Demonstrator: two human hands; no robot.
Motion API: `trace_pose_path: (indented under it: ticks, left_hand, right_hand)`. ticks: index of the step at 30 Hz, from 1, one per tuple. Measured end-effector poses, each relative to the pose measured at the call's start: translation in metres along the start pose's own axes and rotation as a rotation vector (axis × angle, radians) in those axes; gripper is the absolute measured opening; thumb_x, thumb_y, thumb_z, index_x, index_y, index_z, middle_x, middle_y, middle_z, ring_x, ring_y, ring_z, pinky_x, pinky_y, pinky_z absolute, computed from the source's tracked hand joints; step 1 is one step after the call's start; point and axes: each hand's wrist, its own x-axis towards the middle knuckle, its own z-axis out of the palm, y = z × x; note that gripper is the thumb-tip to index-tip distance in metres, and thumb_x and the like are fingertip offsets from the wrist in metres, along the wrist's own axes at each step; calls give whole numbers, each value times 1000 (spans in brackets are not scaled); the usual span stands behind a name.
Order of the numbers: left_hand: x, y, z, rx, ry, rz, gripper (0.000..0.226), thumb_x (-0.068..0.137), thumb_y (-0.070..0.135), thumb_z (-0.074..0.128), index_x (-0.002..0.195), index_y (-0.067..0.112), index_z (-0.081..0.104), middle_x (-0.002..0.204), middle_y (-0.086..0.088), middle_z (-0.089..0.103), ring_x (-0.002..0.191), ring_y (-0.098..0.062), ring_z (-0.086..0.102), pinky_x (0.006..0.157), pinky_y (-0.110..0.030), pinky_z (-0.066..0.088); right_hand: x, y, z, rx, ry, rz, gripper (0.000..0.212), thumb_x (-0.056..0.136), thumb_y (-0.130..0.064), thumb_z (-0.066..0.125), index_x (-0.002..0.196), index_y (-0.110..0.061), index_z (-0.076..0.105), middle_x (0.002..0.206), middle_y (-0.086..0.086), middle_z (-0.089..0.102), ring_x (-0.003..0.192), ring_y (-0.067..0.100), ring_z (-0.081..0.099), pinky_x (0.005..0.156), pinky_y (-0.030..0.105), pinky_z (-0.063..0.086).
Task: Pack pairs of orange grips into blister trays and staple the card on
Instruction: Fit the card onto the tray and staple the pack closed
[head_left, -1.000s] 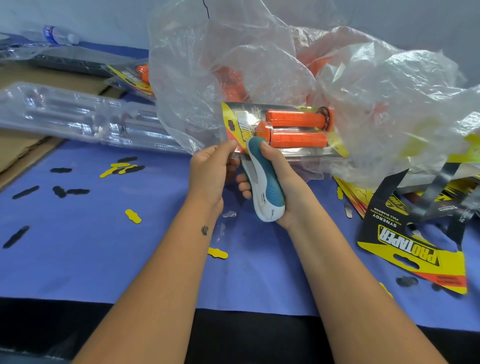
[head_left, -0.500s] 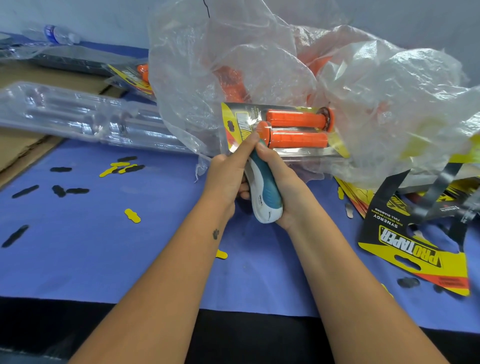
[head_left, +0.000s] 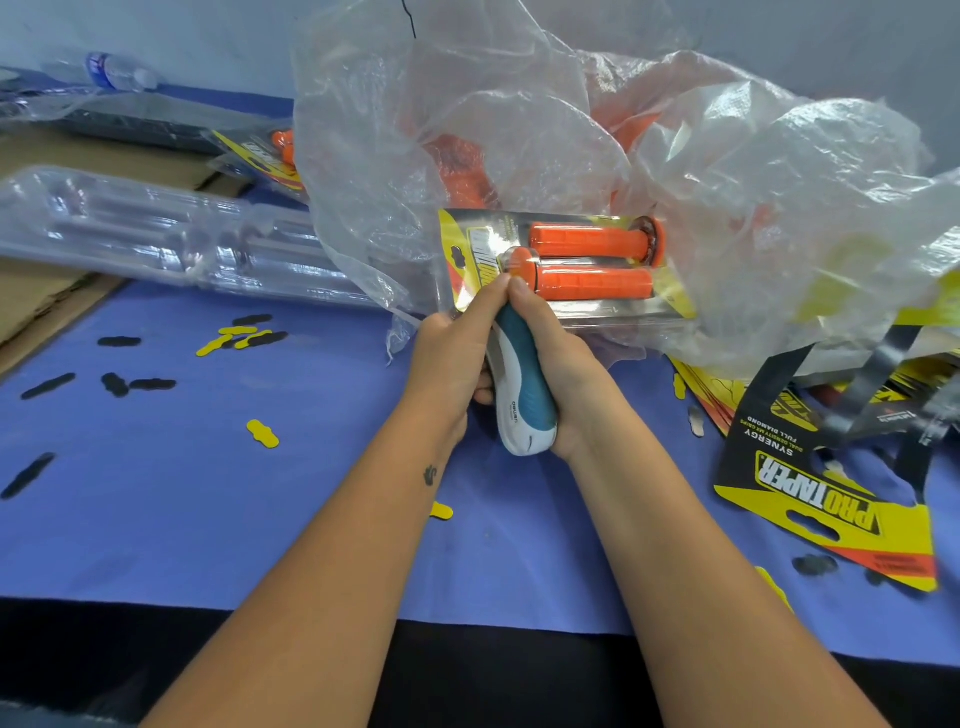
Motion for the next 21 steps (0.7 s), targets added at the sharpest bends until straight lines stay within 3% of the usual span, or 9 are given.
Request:
trace_pose_path:
  ticks: [4,7,10,15,21]
  left_hand:
    - [-6,3,4,-17,-65,-22,46,65,67,71,68,21,69,58,8,65,51,-7,64,42,-16,43]
    - [-8,1,9,-42,-92,-7,41,69,53,80,84,16,72,72,1,73,69,-11,71,56,-21,51]
    - [-8,-2,9,-117,-50,-14,45,75,41,79,100,5,70,83,-6,73,78,-16,72,61,-22,53]
    - [-7,-3,10,-181,-29,-2,28,77,35,79,90,10,72,82,-7,74,77,-17,72,63,-24,54]
    - [-7,-2,10,-237,-35,5,16,77,28,80,83,15,74,81,-5,74,75,-16,72,61,-23,54]
  right_hand:
    - [6,2,4,2,73,-2,75,44,-65,81,94,-11,71,86,11,75,81,27,73,70,38,56]
    - [8,4,4,18,97,13,78,38,-68,80,91,-11,70,87,9,75,84,26,73,79,42,58]
    - [6,6,4,-19,113,-7,73,44,-66,78,91,-10,72,84,7,76,80,23,74,75,39,59]
    - [2,4,3,-66,147,-10,49,77,-55,75,93,-8,71,84,6,77,80,21,75,71,35,61]
    - [-2,2,5,-69,167,-10,43,80,-52,73,87,-10,71,79,5,76,76,20,74,73,36,61]
